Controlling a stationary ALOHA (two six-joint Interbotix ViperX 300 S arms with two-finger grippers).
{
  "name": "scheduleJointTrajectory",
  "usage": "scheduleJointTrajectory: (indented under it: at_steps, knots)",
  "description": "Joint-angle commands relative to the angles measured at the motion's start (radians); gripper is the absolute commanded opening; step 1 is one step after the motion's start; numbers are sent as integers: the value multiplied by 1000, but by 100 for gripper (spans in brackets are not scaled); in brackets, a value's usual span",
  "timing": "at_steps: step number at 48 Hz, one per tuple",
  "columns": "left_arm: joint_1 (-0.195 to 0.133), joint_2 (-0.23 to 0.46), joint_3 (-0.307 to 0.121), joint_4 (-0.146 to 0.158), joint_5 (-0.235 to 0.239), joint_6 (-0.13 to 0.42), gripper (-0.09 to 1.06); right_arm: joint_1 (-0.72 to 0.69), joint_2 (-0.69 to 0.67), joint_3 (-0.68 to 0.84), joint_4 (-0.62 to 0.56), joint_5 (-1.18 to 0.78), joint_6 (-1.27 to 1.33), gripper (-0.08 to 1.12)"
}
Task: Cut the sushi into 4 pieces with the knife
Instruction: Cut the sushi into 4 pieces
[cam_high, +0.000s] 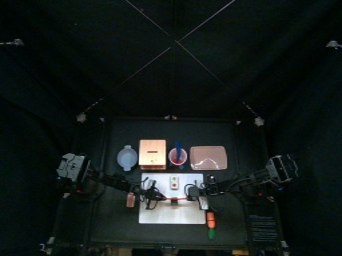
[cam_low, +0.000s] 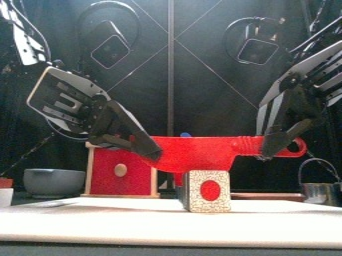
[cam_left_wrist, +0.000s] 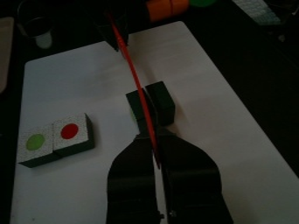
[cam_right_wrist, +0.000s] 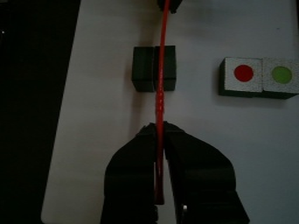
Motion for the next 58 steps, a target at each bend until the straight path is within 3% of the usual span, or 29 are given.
scheduleJointTrajectory:
  at_steps: [1, 25, 39, 43, 51, 58]
  knots:
    - [-9, 21, -29, 8, 6, 6, 20, -9, 32, -31, 0, -11, -3, 11]
    - [-12, 92, -35, -11, 21, 2, 20, 5, 132, -69, 8, -9, -3, 11]
    - [-74, 64, -48, 14, 23, 6, 20, 60, 130, -78, 40, -8, -3, 11]
    - [-77, 55, -55, 20, 32, 6, 20, 64, 126, -83, 41, -2, -3, 11]
    - [-69, 20, -67, 0, 71, 6, 24, 58, 81, -80, 32, 12, -5, 11]
    - [-52, -21, -57, -9, 89, 5, 39, 57, 11, -51, 28, 51, -5, 11]
